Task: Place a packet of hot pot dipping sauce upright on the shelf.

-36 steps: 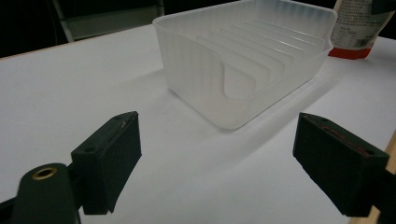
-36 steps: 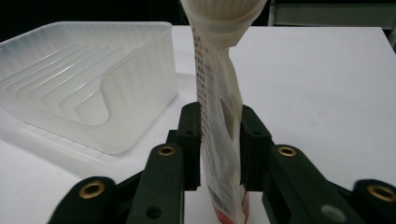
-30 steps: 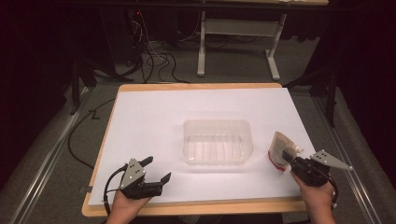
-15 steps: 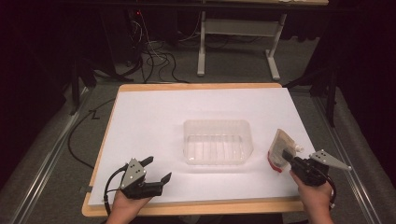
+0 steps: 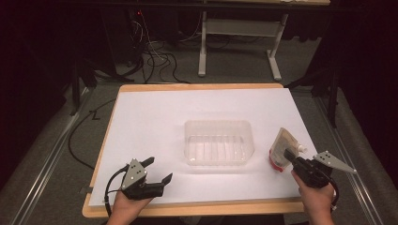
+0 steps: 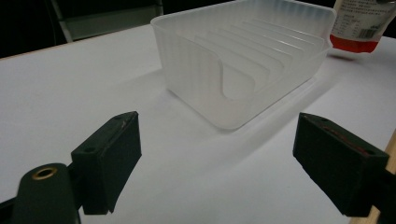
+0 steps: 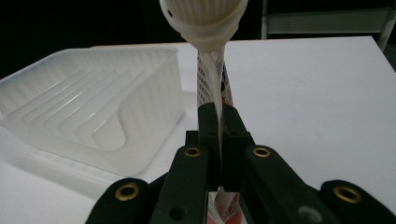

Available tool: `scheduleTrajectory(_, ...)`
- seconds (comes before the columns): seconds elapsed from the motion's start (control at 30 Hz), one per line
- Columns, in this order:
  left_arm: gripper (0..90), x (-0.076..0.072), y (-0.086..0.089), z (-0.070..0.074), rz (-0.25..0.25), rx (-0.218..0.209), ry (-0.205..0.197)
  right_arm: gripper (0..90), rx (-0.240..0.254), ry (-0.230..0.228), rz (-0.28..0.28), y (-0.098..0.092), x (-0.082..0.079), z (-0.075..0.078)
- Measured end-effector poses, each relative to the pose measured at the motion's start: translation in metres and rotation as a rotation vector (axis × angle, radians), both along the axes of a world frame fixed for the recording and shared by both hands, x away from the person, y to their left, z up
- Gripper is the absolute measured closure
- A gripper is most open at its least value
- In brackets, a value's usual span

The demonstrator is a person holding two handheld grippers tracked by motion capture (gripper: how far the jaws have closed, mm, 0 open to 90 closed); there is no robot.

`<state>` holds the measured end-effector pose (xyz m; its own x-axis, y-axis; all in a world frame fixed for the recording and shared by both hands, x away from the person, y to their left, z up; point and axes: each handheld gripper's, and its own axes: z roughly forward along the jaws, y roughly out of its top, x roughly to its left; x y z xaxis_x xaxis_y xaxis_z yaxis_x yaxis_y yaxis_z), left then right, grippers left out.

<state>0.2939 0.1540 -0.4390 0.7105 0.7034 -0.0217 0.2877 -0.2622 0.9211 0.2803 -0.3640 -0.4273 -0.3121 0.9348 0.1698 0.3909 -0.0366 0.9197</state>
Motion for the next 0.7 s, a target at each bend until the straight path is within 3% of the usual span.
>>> scheduleTrajectory(0.7,15.7,0.002,-0.003,0.000,-0.006,-0.004,-0.003,90.0,0.020,-0.062,0.041,0.016,-0.019,0.020)
